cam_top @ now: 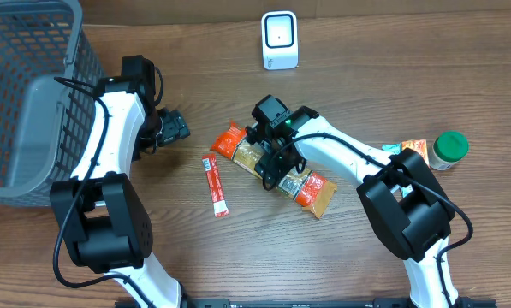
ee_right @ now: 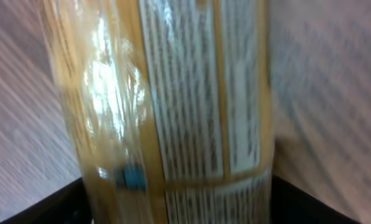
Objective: Scan the item barcode
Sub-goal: 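Hold the spaghetti packet low over the table with the right gripper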
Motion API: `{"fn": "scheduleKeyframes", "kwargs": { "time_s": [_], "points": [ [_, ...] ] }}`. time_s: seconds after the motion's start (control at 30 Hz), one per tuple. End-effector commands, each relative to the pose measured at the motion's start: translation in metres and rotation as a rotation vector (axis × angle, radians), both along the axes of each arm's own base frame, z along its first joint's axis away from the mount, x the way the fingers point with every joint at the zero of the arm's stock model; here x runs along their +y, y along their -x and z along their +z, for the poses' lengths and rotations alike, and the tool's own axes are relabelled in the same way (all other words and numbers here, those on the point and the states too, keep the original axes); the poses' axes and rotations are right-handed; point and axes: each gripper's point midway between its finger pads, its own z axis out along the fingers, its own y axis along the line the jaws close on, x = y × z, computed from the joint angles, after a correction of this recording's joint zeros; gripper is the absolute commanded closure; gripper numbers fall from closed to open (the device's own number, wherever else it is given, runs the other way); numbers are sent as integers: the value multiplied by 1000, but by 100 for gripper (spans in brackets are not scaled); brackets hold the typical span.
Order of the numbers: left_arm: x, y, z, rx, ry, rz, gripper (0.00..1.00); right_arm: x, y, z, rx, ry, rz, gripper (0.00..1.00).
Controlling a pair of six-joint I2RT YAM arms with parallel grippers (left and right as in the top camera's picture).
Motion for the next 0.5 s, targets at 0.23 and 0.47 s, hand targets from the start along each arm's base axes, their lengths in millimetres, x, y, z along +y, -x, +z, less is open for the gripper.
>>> {"fn": "scheduleKeyframes", "kwargs": {
  "time_s": [0.23, 0.47],
  "points": [
    [0, -1, 7, -15, -9, -28, 0, 7, -8, 7, -46, -35, 3, 8],
    [0, -1, 7, -15, -9, -28, 0, 5, -6, 2, -32, -23, 3, 23]
  ]
}}
